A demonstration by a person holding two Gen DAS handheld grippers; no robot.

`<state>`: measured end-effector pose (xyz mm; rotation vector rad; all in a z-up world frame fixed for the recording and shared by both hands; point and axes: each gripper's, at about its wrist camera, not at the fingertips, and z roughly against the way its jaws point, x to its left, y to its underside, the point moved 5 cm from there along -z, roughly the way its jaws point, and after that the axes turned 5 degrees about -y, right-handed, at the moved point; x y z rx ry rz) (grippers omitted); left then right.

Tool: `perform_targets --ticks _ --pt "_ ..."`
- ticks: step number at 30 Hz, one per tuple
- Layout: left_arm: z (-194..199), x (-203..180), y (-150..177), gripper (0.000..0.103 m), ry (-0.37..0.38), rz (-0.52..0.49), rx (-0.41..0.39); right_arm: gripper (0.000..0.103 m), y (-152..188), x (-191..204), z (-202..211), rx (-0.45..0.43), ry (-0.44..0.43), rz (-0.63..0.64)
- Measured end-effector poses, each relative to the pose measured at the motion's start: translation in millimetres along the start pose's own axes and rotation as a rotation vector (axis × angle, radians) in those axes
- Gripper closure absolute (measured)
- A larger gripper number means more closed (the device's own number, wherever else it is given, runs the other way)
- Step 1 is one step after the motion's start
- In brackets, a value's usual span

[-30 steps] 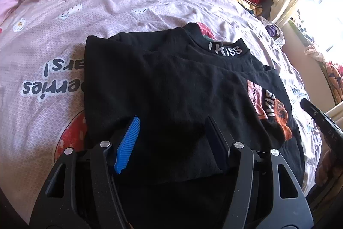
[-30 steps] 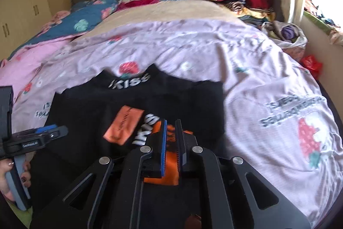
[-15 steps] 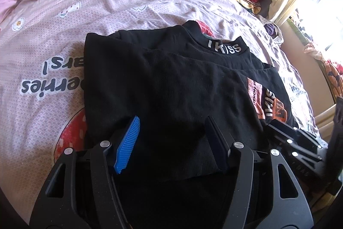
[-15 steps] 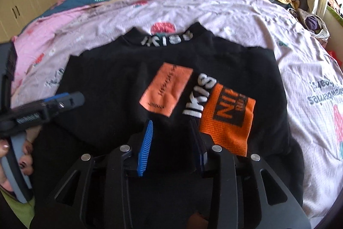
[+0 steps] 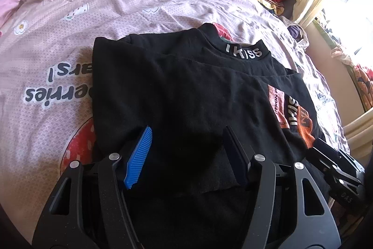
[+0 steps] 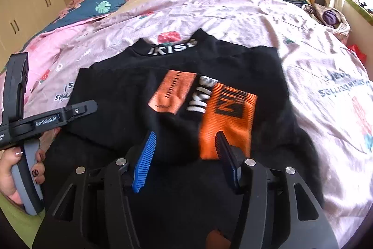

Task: Fold small clothes

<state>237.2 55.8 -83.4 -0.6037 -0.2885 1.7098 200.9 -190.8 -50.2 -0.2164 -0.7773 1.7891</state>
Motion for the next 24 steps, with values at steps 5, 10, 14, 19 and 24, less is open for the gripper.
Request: perform_targets --ticks 5,10,14,19,24 --pt "7.0 -0.2 -1.4 0.048 -0.008 0.010 0.000 0.027 -1.1 -9.0 19.9 -0.041 -0.001 -0.045" --pt "19.1 -2.0 -1.8 0.044 -0.008 0.011 -0.014 0.016 -3.5 -6.4 35.6 -0.072 0.001 -0.042" --pt "29.4 -4.8 -3.6 0.043 -0.006 0.007 -0.026 0.009 -5.6 -2.5 48.2 -0.094 -0.007 -0.043" --pt "44.2 -11.3 -5.7 0.036 0.002 -0.006 -0.047 0.006 -8.3 1.7 61.3 -0.115 -0.015 -0.047" --pt "56.1 -16.0 -6.5 0.027 0.007 -0.016 -0.063 0.005 -9.3 5.4 72.1 -0.133 -0.019 -0.045"
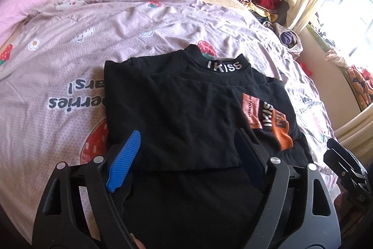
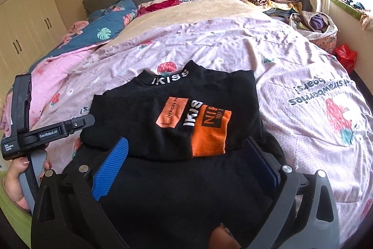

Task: Fold small clothes

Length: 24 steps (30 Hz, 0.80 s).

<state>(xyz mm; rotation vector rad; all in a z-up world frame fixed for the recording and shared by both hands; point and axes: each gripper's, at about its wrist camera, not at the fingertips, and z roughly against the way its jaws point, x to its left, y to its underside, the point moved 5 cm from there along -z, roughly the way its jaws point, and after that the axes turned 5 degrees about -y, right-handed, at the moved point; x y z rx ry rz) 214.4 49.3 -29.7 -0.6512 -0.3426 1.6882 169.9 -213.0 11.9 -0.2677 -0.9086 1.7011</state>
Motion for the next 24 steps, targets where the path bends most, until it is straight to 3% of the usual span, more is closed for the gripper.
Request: perform_targets --ticks 5,24 --pt "12.7 -5.3 -4.2 0.010 0.002 -0.010 -0.018 0.005 -2.5 2.7 8.5 -0.016 -0.006 -0.005" --pt "54.7 -25.8 7.4 0.010 0.019 -0.065 -0.076 0.004 -4.9 9.4 48.1 -0.112 -0.024 -0.001"
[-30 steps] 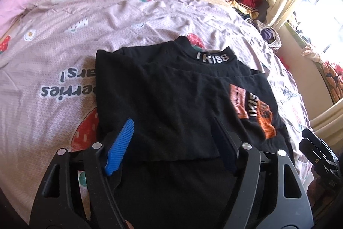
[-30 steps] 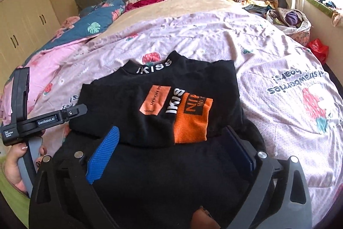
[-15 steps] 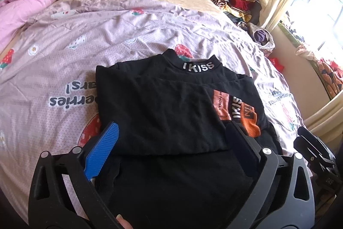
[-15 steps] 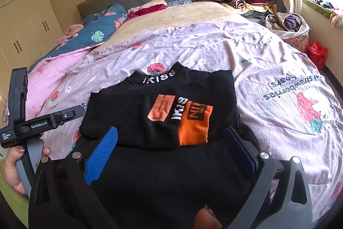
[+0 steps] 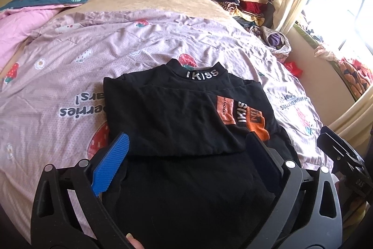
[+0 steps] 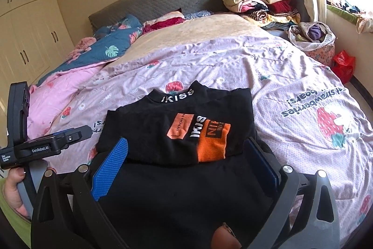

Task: Fold small clothes
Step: 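Move both open grippers back toward the hem of the black shirt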

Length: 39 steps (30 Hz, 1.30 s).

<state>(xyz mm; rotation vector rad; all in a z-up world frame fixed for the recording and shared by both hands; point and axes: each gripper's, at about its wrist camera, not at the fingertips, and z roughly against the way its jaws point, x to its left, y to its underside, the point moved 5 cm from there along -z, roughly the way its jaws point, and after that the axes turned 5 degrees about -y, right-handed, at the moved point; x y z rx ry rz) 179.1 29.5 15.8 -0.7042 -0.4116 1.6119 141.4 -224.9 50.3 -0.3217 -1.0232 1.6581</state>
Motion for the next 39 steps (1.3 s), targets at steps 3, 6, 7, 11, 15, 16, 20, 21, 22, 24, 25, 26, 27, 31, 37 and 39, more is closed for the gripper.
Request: perform_targets --ticks 3,6,7,11,15,16,20,21,22,24,25,26,27,31,37,39 --pt "5.9 -0.1 3.4 0.009 -0.001 0.001 -0.005 0.004 1.0 -0.8 9.0 -0.011 -0.008 -0.006" --pt "11.7 -1.6 7.9 0.009 0.004 0.001 -0.008 0.004 2.4 -1.4 17.9 -0.022 -0.012 -0.007" --pt "12.9 -2.0 8.8 0.009 0.003 -0.001 -0.008 0.004 2.8 -1.4 20.2 -0.025 -0.012 -0.007" --pt "19.5 -4.8 13.7 0.010 0.007 -0.004 -0.013 0.004 6.0 -1.7 33.7 -0.040 -0.016 -0.007" --pt "25.3 -8.3 19.6 0.010 0.011 -0.007 -0.018 0.004 8.9 -1.0 45.0 -0.054 -0.017 -0.003" --pt "26.5 -9.0 21.1 0.010 0.012 -0.007 -0.017 0.004 10.4 -0.6 48.3 -0.057 -0.020 -0.005" --pt "30.8 -11.5 26.7 0.009 0.019 -0.010 -0.013 0.004 14.4 0.1 55.8 -0.063 -0.021 -0.001" --pt "32.3 -11.8 28.1 0.009 0.019 -0.011 -0.014 0.004 15.9 0.3 57.7 -0.062 -0.023 -0.002" --pt "33.5 -12.2 29.1 0.009 0.020 -0.013 -0.014 0.004 15.6 0.1 57.3 -0.062 -0.024 -0.004" --pt "35.7 -12.4 31.5 0.009 0.021 -0.014 -0.015 0.004 18.7 0.5 59.6 -0.060 -0.028 -0.002" --pt "36.5 -12.2 32.9 0.010 0.021 -0.014 -0.013 0.004 20.4 0.6 60.4 -0.057 -0.024 0.001" --pt "37.1 -12.1 34.6 0.009 0.022 -0.015 -0.009 0.004 22.7 0.5 62.0 -0.055 -0.020 0.006" --pt "37.6 -11.9 35.7 0.009 0.021 -0.015 -0.006 0.004 24.1 0.5 62.9 -0.053 -0.018 0.009" --pt "41.3 -9.0 41.3 0.010 0.012 -0.019 -0.005 0.004 30.8 0.2 66.5 -0.045 -0.006 0.021" --pt "43.6 -2.3 52.0 0.010 -0.005 -0.026 0.012 0.004 41.1 -5.4 68.8 -0.016 0.029 0.035" --pt "43.1 0.8 57.6 0.009 -0.010 -0.026 0.024 0.004 45.8 -7.9 69.1 -0.002 0.044 0.043"
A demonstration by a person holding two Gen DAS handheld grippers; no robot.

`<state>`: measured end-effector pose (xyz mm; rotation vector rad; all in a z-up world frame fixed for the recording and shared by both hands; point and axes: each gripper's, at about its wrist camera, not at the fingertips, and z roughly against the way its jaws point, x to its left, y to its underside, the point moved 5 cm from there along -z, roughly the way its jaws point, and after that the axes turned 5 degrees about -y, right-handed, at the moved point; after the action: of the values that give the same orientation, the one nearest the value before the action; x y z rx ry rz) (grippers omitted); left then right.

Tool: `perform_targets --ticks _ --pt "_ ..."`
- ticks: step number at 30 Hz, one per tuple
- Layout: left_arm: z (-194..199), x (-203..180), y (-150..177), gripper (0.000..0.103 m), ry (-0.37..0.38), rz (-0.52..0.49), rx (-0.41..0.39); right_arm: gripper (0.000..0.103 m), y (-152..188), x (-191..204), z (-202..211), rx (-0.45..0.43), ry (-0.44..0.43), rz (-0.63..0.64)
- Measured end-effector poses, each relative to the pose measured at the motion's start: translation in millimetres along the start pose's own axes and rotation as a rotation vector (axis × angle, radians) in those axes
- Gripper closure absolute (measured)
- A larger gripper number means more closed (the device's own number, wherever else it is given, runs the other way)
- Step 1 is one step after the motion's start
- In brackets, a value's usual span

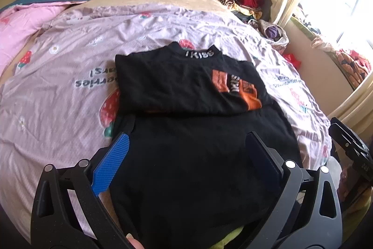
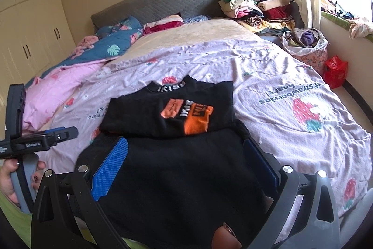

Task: Fold small clothes
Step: 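Move both open grippers back toward the hem of the black shirt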

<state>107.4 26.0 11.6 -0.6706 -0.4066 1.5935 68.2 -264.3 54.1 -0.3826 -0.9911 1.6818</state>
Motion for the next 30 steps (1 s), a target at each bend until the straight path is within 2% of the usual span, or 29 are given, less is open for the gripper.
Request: perform_targets --ticks 14,23,30 --pt "-9.3 28.9 45.4 0.009 -0.037 0.022 0.097 0.004 34.0 -22.4 -0.7 0.074 0.041 -0.016" --pt "-10.9 44.5 67.6 0.009 -0.046 0.032 0.141 0.004 62.1 -42.7 -4.9 0.153 0.061 -0.025" --pt "-14.6 59.0 91.6 0.010 -0.027 0.050 0.198 0.004 84.3 -62.2 -5.9 0.209 0.084 -0.042"
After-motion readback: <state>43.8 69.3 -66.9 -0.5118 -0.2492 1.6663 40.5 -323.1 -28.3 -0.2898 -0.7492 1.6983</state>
